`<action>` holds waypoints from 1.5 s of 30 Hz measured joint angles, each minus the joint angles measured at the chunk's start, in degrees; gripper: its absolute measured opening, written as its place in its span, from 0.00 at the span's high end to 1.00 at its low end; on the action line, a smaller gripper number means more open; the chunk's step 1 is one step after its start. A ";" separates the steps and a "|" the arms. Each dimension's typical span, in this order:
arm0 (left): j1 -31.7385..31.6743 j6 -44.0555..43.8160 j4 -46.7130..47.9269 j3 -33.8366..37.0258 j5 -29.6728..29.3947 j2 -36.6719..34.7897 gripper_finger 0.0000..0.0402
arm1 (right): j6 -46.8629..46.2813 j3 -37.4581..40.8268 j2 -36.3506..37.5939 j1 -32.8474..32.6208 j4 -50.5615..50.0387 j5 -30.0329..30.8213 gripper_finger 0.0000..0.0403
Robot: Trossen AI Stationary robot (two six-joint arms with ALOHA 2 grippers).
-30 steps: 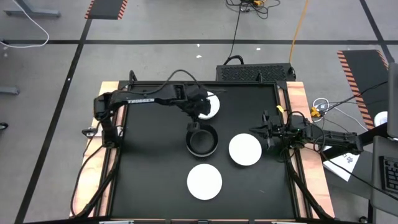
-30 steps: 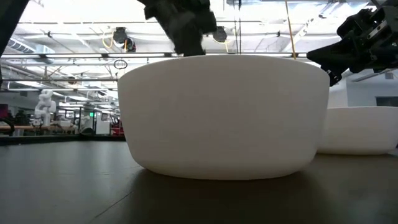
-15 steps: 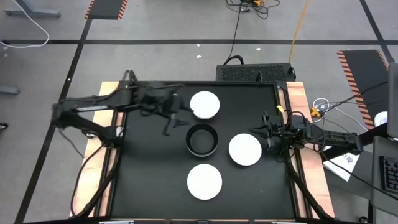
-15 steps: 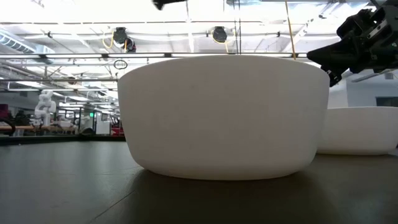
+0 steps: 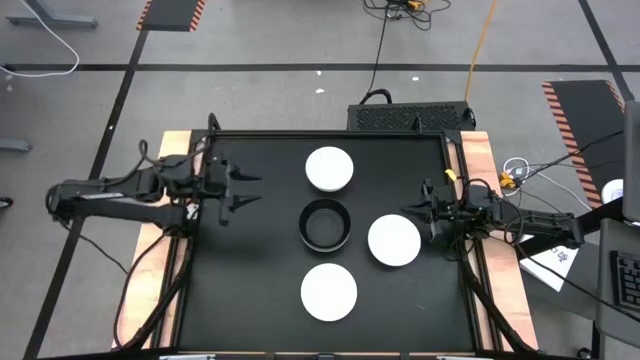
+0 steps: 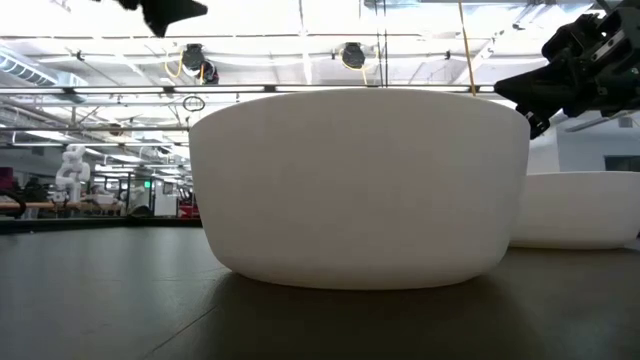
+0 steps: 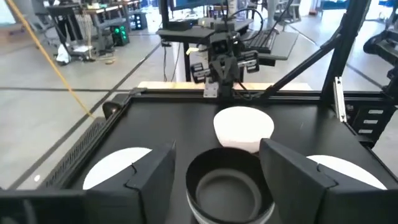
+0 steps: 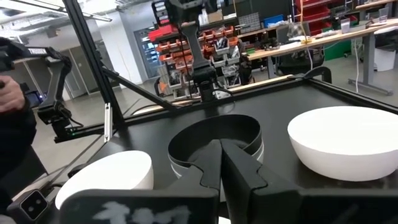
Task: Nest bowls inside each other
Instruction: Stack the middle white bowl on top of the black bowl
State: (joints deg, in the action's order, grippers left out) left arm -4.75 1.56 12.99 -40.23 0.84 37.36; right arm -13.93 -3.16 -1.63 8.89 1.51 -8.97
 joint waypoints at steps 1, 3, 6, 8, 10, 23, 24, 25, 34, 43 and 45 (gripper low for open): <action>0.01 -0.73 -0.06 1.09 0.03 -1.05 0.45 | -0.16 0.00 0.00 0.00 0.43 0.01 1.00; 0.01 -2.42 -0.20 3.33 0.48 -2.81 0.50 | -0.22 0.00 0.00 0.02 1.01 -0.02 1.00; 0.01 -3.56 -0.83 6.10 0.57 -4.06 0.58 | -0.24 0.00 0.00 0.02 1.24 -0.03 1.00; 0.01 -2.61 -0.87 7.64 0.06 -4.84 0.64 | -0.24 0.00 0.00 0.02 1.31 -0.02 1.00; -0.01 -2.24 -0.94 9.28 -1.81 -5.83 0.71 | -0.24 0.00 0.00 0.01 1.36 -0.02 1.00; -0.05 -3.85 -6.34 23.35 -4.96 -18.81 0.98 | -0.34 0.00 0.00 0.02 1.56 0.00 1.00; -0.05 -4.22 -6.82 24.11 -4.98 -19.94 0.98 | -0.33 0.00 0.00 0.02 1.56 0.00 1.00; -0.05 -4.35 -7.10 24.59 -4.77 -20.95 0.99 | -0.32 0.00 0.00 0.02 1.56 0.02 1.00; -0.05 -9.79 -3.29 26.01 -3.03 -24.78 0.99 | -0.28 0.00 0.00 0.02 1.61 0.07 1.00; -0.30 -7.67 -3.91 27.66 -3.86 -24.92 0.99 | 0.04 -0.01 0.00 -0.01 0.92 3.01 1.00; -0.86 -7.92 -4.75 29.04 -3.93 -25.44 0.99 | 0.04 0.42 -0.26 0.02 0.62 4.30 1.00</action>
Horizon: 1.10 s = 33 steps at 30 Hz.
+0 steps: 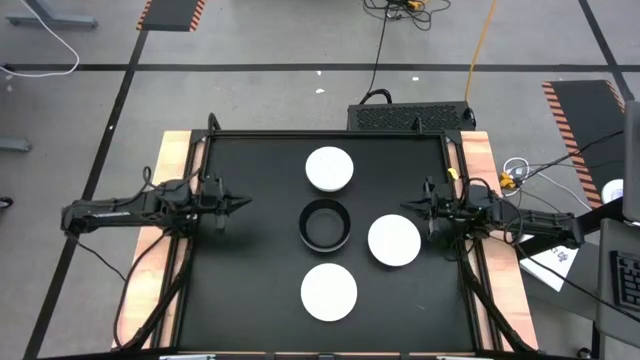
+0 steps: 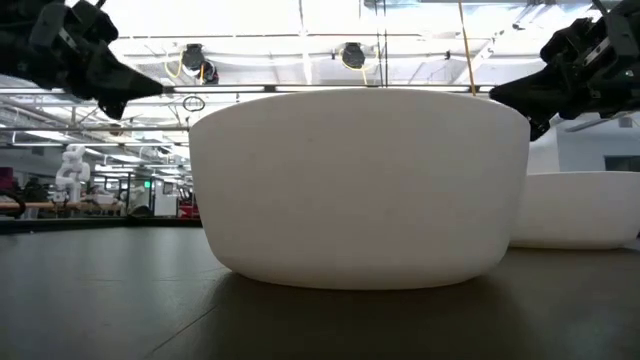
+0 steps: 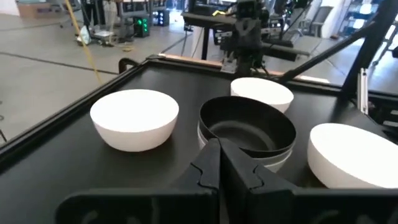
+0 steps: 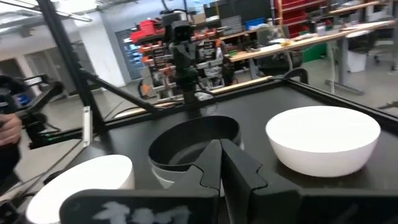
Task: Nest bowls inside each other
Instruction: Stack the middle white bowl on top of the black bowl
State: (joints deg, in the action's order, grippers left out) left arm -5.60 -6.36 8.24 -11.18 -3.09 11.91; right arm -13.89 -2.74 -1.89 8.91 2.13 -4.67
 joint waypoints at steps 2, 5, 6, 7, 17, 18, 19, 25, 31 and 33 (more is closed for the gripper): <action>-0.69 -0.03 -1.25 1.32 0.77 -0.89 0.99 | -0.79 0.69 -0.50 0.00 -0.06 1.36 1.00; -1.58 0.09 -2.43 2.63 1.40 -2.37 0.99 | -3.10 1.66 -1.75 0.00 -0.32 4.49 1.00; -1.81 0.27 -2.47 2.87 1.40 -2.94 0.99 | -3.91 1.81 -2.31 0.04 -0.28 4.79 1.00; -2.04 0.43 -2.61 3.05 1.45 -3.35 0.99 | -4.42 1.83 -2.94 0.08 -0.24 5.14 1.00; -2.69 1.34 -2.38 3.26 3.45 -4.21 0.99 | -4.89 1.83 -9.29 3.63 6.15 10.60 1.00; -2.69 1.34 -2.23 3.26 3.45 -4.19 0.99 | -4.88 1.83 -9.51 3.83 6.49 10.58 1.00; -2.69 1.34 -2.11 3.26 3.45 -4.19 0.99 | -4.71 1.83 -9.64 3.87 6.68 10.56 1.00; -2.69 2.14 -1.49 3.26 3.41 -4.19 0.99 | -4.97 1.27 -9.66 3.87 6.24 0.60 1.00; -2.69 3.00 0.13 3.26 3.28 -4.17 0.99 | -9.40 -3.56 -11.51 2.82 -2.70 -4.76 0.91; -2.69 2.96 0.21 3.26 3.27 -4.17 0.99 | -9.46 -7.27 -12.53 2.46 -8.76 -5.75 0.83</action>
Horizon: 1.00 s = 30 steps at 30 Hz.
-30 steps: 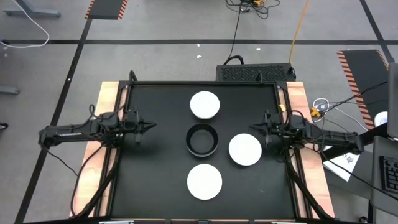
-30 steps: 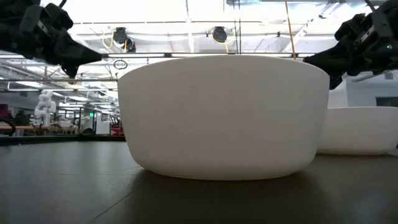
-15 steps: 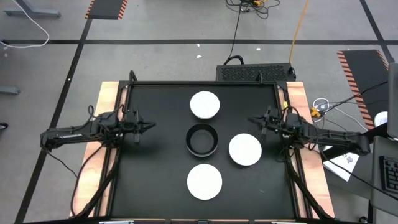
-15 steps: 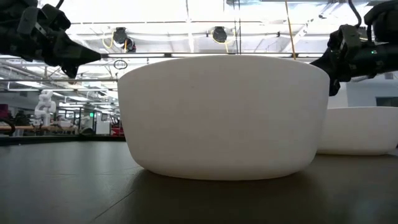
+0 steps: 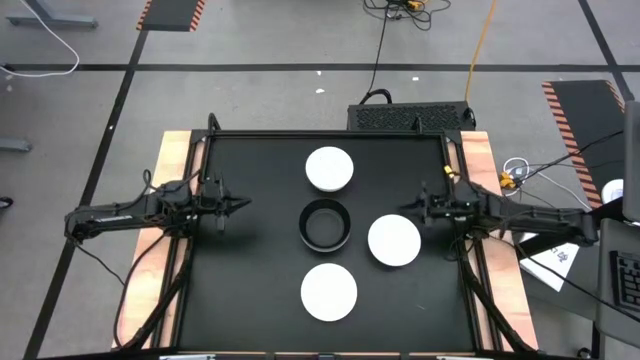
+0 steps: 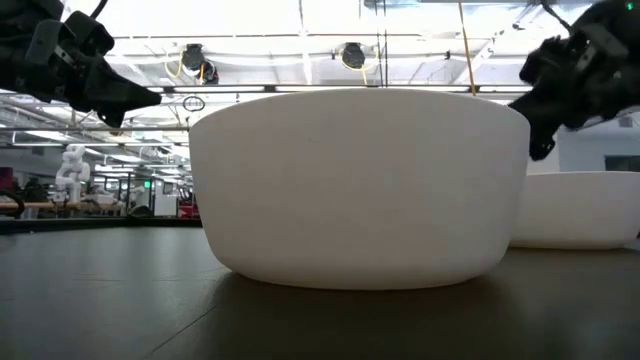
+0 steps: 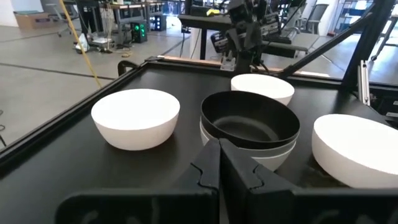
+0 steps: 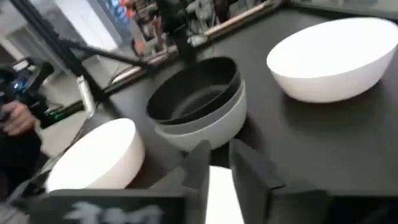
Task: Nest bowls inside each other
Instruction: Stack the middle white bowl on top of the black bowl
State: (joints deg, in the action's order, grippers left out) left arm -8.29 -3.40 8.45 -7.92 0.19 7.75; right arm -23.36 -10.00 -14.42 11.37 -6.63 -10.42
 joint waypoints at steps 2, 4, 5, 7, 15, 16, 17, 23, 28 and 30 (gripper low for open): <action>0.00 -0.02 0.00 0.00 0.00 0.00 0.99 | -0.04 -3.55 -1.33 -0.16 -6.41 0.04 0.74; 0.00 -0.04 -0.02 0.00 -0.02 0.00 0.99 | -0.21 -6.93 -2.62 -0.17 -11.84 1.39 0.64; 0.00 -0.04 -0.02 0.00 -0.02 0.00 0.99 | -0.52 -8.71 -3.13 -0.15 -13.66 1.70 0.59; 0.00 0.09 -0.04 0.00 -0.02 0.00 0.99 | -1.68 -12.36 -4.39 -0.10 -17.75 1.70 0.51; 0.00 0.13 -0.07 -0.02 0.06 0.00 0.99 | -11.66 -20.41 -11.93 -0.10 -35.67 1.71 0.39; 0.00 0.13 -0.06 -0.02 0.10 0.00 0.99 | -12.84 -20.41 -13.21 -0.10 -36.32 1.71 0.39; 0.00 0.13 -0.07 -0.02 0.15 0.00 0.99 | -13.84 -20.42 -14.42 -0.10 -36.37 1.66 0.40; 0.00 0.29 -0.07 -0.02 0.20 0.00 0.99 | -16.39 -20.52 -22.80 -0.11 -37.65 -0.31 0.42; 0.00 0.29 -0.09 -0.02 0.23 0.00 0.99 | -16.48 -20.52 -28.62 -0.10 -38.30 -0.34 0.43; 0.00 0.38 -0.09 -0.02 0.24 0.00 0.99 | -16.42 -20.52 -30.11 -0.10 -38.25 -0.37 0.43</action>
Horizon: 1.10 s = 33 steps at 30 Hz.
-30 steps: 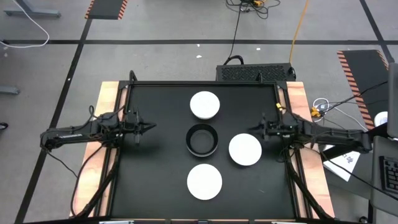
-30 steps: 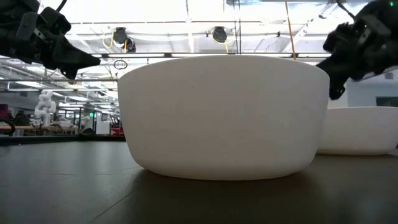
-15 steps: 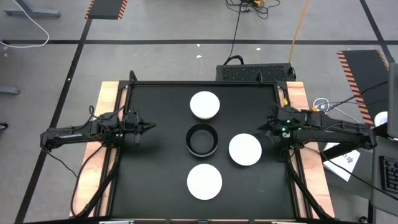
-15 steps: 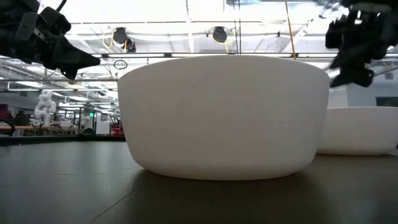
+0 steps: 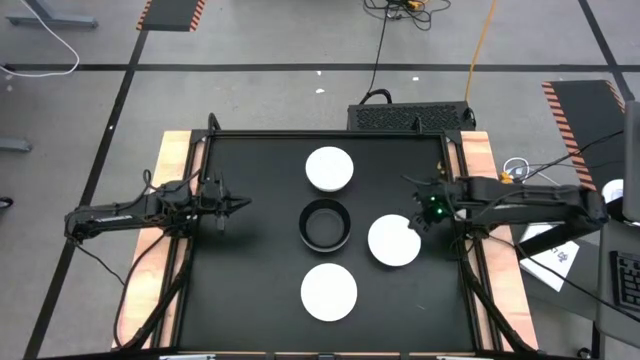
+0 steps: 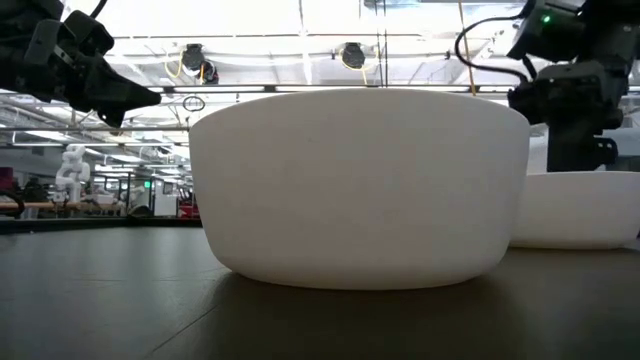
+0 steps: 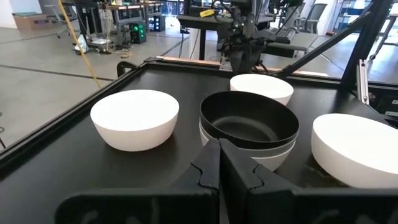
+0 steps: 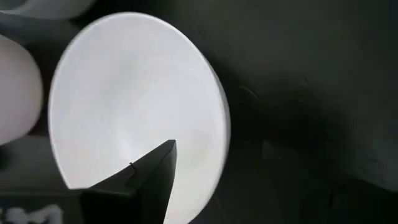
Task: Nest bowls inside each other
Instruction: Stack the middle white bowl on top of the black bowl
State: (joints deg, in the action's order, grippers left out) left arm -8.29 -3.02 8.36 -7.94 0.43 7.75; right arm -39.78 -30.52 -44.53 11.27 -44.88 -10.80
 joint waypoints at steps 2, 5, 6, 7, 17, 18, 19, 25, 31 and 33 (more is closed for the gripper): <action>0.00 0.16 0.00 0.00 0.02 0.00 0.99 | 0.02 0.00 -1.33 0.00 -0.17 -0.03 0.43; 0.00 0.33 0.00 -0.02 0.04 0.00 0.99 | 0.30 -0.02 -2.73 0.00 -0.20 -0.06 0.43; 0.00 0.37 0.00 -0.02 0.06 0.00 0.99 | 0.51 -0.02 -3.12 0.00 -0.20 -0.08 0.43; 0.00 0.49 0.00 -0.02 0.07 0.00 0.99 | 1.03 -0.02 -3.40 0.00 -0.20 -0.12 0.43; 0.00 1.04 0.02 -0.02 0.87 0.00 0.99 | 2.38 -0.07 -5.16 0.00 0.04 -0.21 0.54; 0.00 1.16 0.02 -0.02 1.14 0.00 0.99 | 2.35 -0.07 -5.28 0.00 0.04 -0.21 0.56; 0.00 1.23 0.02 -0.02 1.22 0.00 0.99 | 2.35 -0.07 -5.38 0.00 0.04 -0.21 0.57; 0.01 1.30 0.04 -0.02 1.22 0.00 0.99 | 5.09 -0.07 -5.44 0.00 0.48 -0.13 0.71; 0.01 1.53 0.04 -0.02 1.22 0.00 0.99 | 5.92 -0.07 -5.42 0.00 1.19 -0.01 0.87; 0.02 1.86 0.09 -0.02 1.22 0.00 0.99 | 5.14 -0.07 -5.42 0.00 1.73 -0.01 0.93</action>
State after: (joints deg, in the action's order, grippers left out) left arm -8.28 -1.16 8.45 -7.97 1.65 7.75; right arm -34.63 -30.59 -49.95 11.27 -43.16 -10.80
